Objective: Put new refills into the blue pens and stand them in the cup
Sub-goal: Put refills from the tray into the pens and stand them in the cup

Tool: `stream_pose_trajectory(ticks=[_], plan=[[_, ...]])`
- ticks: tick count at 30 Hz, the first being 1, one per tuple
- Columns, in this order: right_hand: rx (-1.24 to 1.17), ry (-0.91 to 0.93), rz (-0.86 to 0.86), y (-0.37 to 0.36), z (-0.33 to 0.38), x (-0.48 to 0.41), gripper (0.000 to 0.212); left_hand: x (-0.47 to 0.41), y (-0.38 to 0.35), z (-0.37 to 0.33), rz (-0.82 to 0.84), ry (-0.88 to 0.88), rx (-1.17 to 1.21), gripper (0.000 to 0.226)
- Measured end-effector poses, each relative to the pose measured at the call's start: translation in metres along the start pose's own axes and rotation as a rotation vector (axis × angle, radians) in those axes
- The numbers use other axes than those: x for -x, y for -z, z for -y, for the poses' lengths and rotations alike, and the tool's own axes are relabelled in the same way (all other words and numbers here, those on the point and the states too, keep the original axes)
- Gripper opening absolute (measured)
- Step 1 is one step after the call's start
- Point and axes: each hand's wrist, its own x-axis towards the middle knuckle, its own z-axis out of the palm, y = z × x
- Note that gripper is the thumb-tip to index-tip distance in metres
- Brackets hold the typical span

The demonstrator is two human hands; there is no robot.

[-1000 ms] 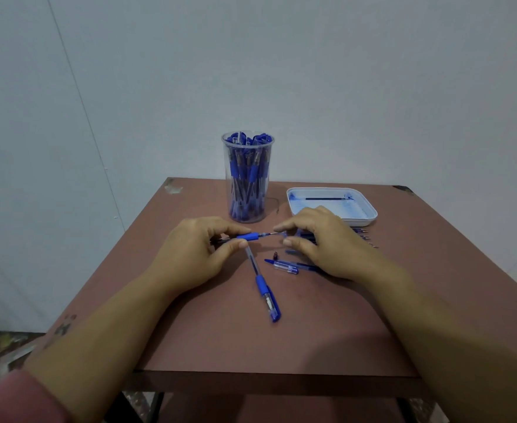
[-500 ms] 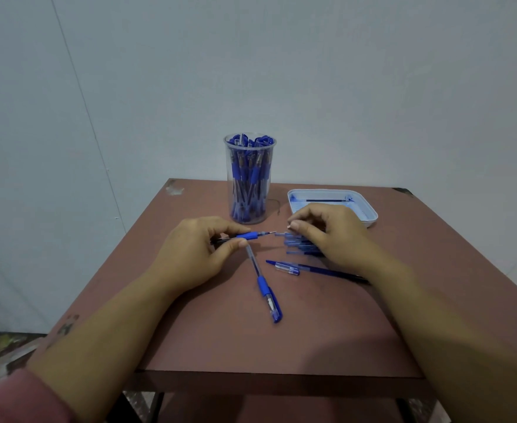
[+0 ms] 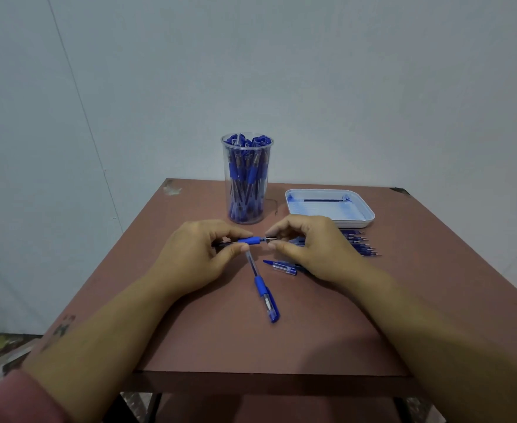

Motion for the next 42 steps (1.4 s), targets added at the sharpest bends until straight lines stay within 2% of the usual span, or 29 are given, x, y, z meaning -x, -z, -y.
stream_pose_trajectory(ticks=[2, 8, 12, 16, 20, 25, 29, 30, 34, 38, 42], plan=[[0.054, 0.014, 0.018, -0.0004, -0.0006, 0.0, 0.008, 0.0002, -0.0006, 0.0003, 0.002, 0.002, 0.012, 0.024], [0.106, 0.077, 0.029, 0.0013, -0.0001, 0.0008, 0.03, -0.0005, -0.0003, -0.0012, -0.003, -0.016, 0.027, 0.023], [0.178, 0.147, 0.007, 0.0, -0.0001, -0.0001, 0.013, 0.0001, -0.0006, -0.0016, 0.008, -0.015, 0.035, 0.021], [0.167, 0.111, 0.017, 0.0019, 0.0005, 0.0017, 0.03, 0.0, -0.0005, -0.0024, 0.007, -0.023, 0.037, 0.021], [0.186, 0.13, 0.02, -0.0002, 0.0015, 0.0011, 0.013, 0.0004, 0.0001, -0.0039, 0.009, -0.024, 0.04, 0.022], [0.151, 0.077, 0.057, 0.0023, 0.0022, 0.0035, 0.041, -0.0001, -0.0002, -0.0039, 0.005, -0.033, 0.035, 0.022], [0.188, 0.144, 0.013, -0.0005, 0.0027, 0.0013, 0.014, 0.0003, -0.0002, -0.0031, 0.007, -0.029, 0.034, 0.023], [0.191, 0.147, 0.004, -0.0005, 0.0022, 0.0011, 0.013, 0.0004, -0.0004, -0.0027, 0.008, -0.025, 0.036, 0.022], [0.157, 0.108, 0.01, 0.0024, 0.0016, 0.003, 0.031, 0.0006, -0.0005, -0.0034, 0.002, -0.025, 0.051, 0.021], [0.22, 0.165, -0.037, -0.0004, 0.0034, 0.0024, 0.012, 0.0, 0.0002, -0.0058, -0.014, -0.039, 0.051, 0.023], [0.242, 0.171, -0.028, -0.0015, 0.0035, 0.0019, 0.021, 0.0003, 0.0004, -0.0063, -0.029, -0.054, 0.064, 0.022]])
